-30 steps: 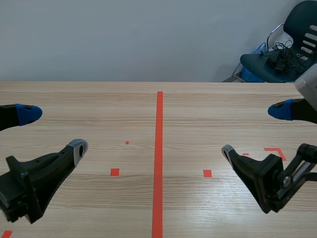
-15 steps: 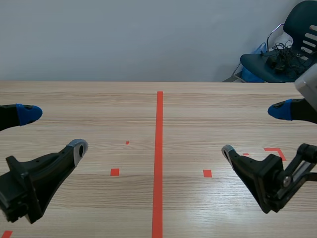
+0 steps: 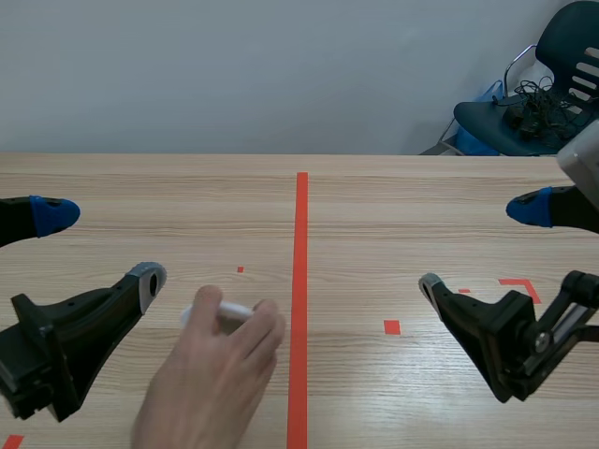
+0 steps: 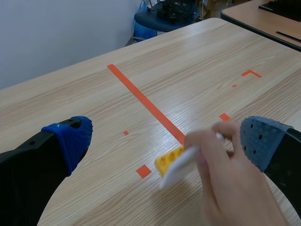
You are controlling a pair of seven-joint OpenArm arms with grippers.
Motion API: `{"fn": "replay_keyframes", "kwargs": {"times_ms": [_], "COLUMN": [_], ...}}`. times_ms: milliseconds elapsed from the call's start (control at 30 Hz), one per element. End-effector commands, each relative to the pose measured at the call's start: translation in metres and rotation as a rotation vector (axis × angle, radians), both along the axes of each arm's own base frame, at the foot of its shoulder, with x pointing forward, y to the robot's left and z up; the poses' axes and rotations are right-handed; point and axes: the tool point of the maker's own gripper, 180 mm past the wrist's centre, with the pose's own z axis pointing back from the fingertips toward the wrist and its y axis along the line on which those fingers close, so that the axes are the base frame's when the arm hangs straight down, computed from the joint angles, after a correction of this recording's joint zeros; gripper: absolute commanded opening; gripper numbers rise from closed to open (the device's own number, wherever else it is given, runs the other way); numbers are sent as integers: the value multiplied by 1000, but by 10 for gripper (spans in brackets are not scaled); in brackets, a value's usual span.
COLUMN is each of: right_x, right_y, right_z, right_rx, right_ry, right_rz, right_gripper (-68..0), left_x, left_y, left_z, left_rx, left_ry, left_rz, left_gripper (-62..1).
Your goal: Do the leaf sorting experiment
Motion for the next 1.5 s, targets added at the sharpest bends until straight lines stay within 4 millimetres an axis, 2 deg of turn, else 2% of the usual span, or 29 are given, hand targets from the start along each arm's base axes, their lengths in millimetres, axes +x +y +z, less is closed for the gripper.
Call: {"fn": "replay_keyframes", "kwargs": {"times_ms": [0, 700, 900, 1067, 1300, 1467], "right_x": [4, 4, 15, 24, 43, 54], "right_y": [4, 3, 5, 24, 54, 83], "right_z": [14, 14, 1, -24, -83, -107], "right_rx": [18, 17, -17, 23, 78, 77], "right_ry": [-44, -44, -2, 51, 168, 174], "right_rz": [8, 8, 6, 53, 81, 125], "right_gripper": [4, 4, 4, 4, 4, 4], "left_x": [1, 1, 1, 1, 1, 1], "left_y": [-3, -3, -3, -3, -3, -3], "left_z": [6, 6, 7, 7, 7, 7], "left_rx": [-22, -22, -23, -23, -23, -23], "left_ry": [-17, -17, -17, -17, -17, -17], "left_rz": [-2, -2, -2, -2, -2, -2], "left_gripper": [14, 14, 14, 14, 14, 14]}}
